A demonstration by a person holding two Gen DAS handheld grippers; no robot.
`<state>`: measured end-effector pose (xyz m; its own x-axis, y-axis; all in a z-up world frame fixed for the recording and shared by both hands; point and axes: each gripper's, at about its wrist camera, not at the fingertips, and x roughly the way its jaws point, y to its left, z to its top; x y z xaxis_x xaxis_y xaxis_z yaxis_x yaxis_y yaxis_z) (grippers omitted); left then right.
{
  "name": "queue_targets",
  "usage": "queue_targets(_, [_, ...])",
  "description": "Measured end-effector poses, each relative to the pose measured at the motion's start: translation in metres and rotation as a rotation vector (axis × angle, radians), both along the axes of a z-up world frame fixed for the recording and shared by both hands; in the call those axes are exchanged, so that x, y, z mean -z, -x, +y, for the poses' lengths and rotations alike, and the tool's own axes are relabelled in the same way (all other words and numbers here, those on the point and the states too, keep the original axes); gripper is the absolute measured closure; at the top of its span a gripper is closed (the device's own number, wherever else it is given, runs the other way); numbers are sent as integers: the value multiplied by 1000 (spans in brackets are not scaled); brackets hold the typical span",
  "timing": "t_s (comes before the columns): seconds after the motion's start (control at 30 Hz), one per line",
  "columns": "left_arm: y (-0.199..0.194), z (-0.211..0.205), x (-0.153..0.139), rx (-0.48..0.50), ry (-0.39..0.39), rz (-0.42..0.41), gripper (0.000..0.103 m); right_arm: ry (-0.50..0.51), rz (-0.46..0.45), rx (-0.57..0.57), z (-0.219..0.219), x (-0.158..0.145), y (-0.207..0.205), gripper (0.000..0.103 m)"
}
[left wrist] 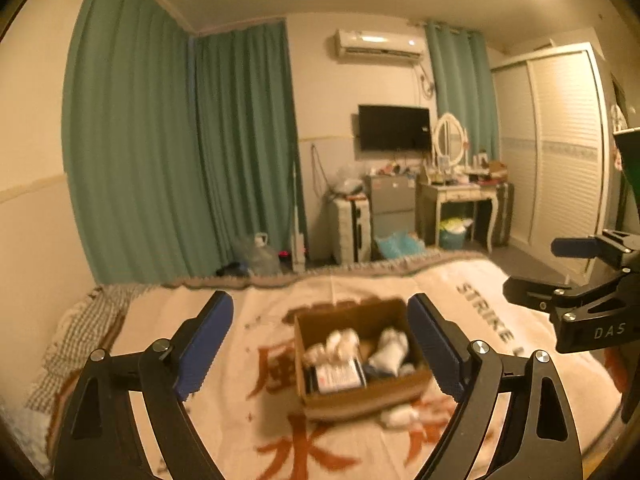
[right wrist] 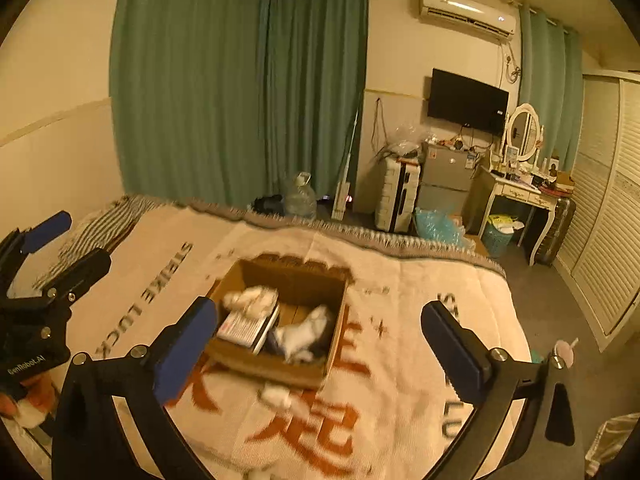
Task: Organize soft objects
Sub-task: 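Grasp a white cotton ball with the left gripper while the right gripper grasps another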
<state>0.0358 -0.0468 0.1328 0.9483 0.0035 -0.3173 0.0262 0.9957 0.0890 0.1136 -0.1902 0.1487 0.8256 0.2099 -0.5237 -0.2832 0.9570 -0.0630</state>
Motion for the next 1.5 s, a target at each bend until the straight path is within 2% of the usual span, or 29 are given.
queue_targets(0.1, [13, 1, 23, -3, 3, 72, 13, 11, 33, 0, 2, 21, 24, 0])
queue_targets(0.23, [15, 0, 61, -24, 7, 152, 13, 12, 103, -10, 6, 66, 40, 0])
queue_targets(0.43, [11, -2, 127, -50, 42, 278, 13, 75, 249, -7, 19, 146, 33, 0])
queue_targets(0.57, [15, -7, 166, -20, 48, 351, 13, 106, 375, -33, 25, 196, 28, 3])
queue_targets(0.67, [11, -10, 186, -21, 41, 388, 13, 134, 432, -44, 27, 221, 28, 5])
queue_targets(0.9, [2, 4, 222, -43, 108, 460, 13, 182, 619, -82, 36, 277, 18, 28])
queue_targets(1.07, [-5, 10, 239, -52, 129, 524, 13, 200, 641, -114, 44, 290, 18, 43])
queue_targets(1.2, [-6, 8, 243, -36, 132, 546, 13, 219, 660, -138, 49, 294, 15, 70])
queue_targets(1.23, [-6, 6, 242, -31, 126, 547, 13, 202, 665, -146, 48, 292, 15, 73])
queue_targets(1.33, [-8, 0, 238, -12, 113, 541, 13, 143, 663, -142, 38, 279, 10, 76])
queue_targets(1.5, [-24, -22, 235, 42, 93, 550, 13, 71, 571, -107, 14, 240, -10, 76])
